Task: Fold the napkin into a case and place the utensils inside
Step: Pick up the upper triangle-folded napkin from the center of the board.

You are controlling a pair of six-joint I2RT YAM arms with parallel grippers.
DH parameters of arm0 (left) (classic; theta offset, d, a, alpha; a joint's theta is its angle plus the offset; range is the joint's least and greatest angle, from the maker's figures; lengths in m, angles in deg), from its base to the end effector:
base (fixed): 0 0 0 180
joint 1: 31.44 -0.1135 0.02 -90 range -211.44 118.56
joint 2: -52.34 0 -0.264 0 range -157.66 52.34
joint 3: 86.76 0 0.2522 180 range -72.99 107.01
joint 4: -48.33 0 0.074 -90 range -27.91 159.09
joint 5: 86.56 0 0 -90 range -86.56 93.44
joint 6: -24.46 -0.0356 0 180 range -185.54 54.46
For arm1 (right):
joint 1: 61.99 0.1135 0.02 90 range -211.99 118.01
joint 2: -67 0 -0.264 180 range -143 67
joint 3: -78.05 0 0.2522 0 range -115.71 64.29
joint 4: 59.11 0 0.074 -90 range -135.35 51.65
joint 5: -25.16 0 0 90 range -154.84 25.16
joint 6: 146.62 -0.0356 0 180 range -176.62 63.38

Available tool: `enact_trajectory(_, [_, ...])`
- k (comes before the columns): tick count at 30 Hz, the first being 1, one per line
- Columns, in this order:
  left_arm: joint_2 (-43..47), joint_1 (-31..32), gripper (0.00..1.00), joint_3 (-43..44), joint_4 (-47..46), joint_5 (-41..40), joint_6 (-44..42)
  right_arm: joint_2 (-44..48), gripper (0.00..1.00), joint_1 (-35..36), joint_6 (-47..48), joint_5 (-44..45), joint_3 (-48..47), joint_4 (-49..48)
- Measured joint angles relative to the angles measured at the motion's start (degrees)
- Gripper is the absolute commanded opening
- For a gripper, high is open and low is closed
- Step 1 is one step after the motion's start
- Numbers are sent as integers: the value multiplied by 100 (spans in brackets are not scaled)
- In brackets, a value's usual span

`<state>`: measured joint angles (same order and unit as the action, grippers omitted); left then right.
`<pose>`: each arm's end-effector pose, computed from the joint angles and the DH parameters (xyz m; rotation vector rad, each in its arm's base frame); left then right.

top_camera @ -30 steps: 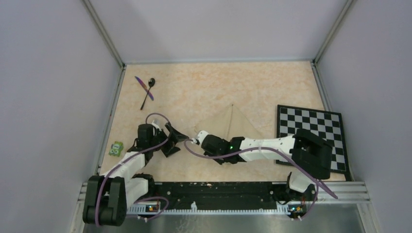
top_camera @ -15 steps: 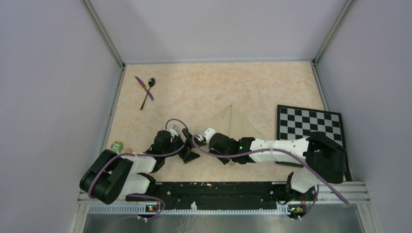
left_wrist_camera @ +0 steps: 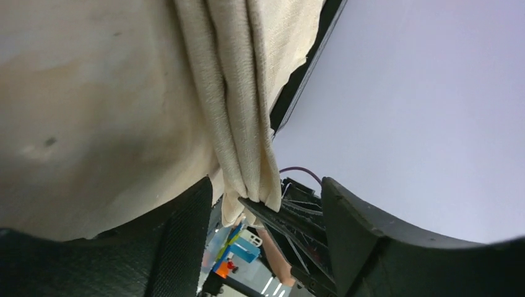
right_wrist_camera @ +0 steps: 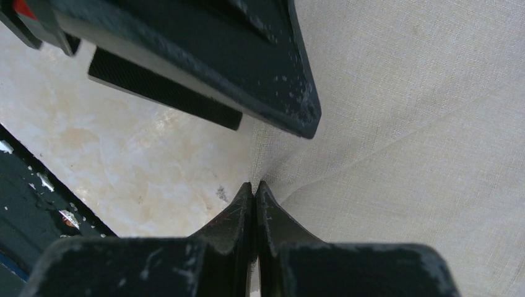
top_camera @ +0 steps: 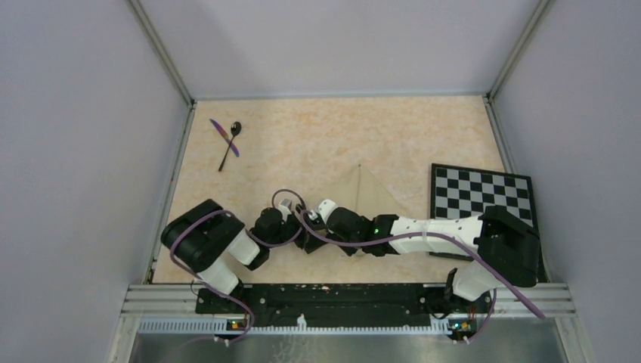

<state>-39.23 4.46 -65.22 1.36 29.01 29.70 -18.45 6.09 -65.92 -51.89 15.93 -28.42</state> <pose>0.1619 -0.1362 0.0988 -0.9010 2.3304 -1.7192 0.1173 0.2702 0.1888 -1.1468 2.2238 0.2861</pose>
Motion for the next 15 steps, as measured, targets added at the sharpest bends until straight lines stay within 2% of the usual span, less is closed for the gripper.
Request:
enact_trajectory(3, [-623,221,52,50,-750,-92,286,2,0,0,0,2,11,-4])
enact_trajectory(6, [-1062,363,48,33,-1325,-214,483,2,0,0,0,7,22,-17])
enact_trajectory(10, [-1209,442,33,31,-1515,-348,584,2,0,0,-26,9,37,-31])
enact_trajectory(15, [-1207,481,20,26,-1504,-463,581,2,0,0,-42,61,37,-31])
